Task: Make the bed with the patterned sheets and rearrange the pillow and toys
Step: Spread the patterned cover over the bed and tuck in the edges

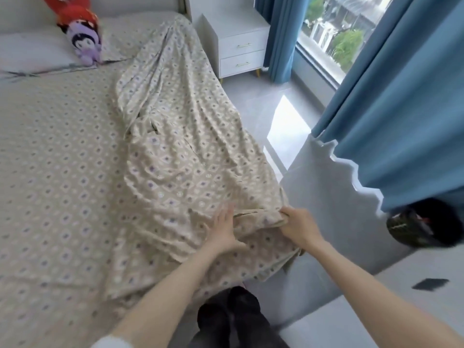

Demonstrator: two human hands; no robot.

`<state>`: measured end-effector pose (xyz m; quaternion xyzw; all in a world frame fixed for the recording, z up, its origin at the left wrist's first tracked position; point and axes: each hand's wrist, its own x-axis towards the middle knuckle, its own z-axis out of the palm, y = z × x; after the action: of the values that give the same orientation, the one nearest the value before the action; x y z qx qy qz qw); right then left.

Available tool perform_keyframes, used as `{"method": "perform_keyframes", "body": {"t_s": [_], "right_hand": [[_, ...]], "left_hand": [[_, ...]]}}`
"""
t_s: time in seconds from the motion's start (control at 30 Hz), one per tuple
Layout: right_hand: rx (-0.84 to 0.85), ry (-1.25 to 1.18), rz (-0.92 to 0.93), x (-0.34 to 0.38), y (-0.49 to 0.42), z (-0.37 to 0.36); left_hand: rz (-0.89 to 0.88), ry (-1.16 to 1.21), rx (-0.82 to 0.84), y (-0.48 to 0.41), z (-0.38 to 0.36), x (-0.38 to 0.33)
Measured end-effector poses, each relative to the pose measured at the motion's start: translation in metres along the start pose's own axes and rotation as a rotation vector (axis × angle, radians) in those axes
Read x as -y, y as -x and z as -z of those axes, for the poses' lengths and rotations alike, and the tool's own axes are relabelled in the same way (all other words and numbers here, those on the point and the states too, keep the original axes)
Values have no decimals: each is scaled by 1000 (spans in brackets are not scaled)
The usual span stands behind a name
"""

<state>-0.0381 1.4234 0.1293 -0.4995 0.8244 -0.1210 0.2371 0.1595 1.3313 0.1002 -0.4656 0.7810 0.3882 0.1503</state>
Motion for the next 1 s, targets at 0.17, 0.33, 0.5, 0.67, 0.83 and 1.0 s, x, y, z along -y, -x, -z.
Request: {"method": "perform_keyframes", "body": {"t_s": [0.17,0.33,0.5,0.67,0.83,1.0], "right_hand": [[-13,-91,53,-7,-4,14],[131,307,166,-31,-16,11],[198,421,-127,-50,-35,-1],[183,188,-361,-81,-49,-5],[-17,-53,-262,-102,-54,19],[297,328,-112,-116,-41,47]], "left_hand": [[-25,104,-47,-25,-8,-27],[-56,214,-69,-37,14,-23],[-113,84,-44,-42,40,-24],[-137,74,-96,-39,55,-35],[-115,-265,-81,-47,53,-43],[36,-344,-7,-51,56,-49]]}}
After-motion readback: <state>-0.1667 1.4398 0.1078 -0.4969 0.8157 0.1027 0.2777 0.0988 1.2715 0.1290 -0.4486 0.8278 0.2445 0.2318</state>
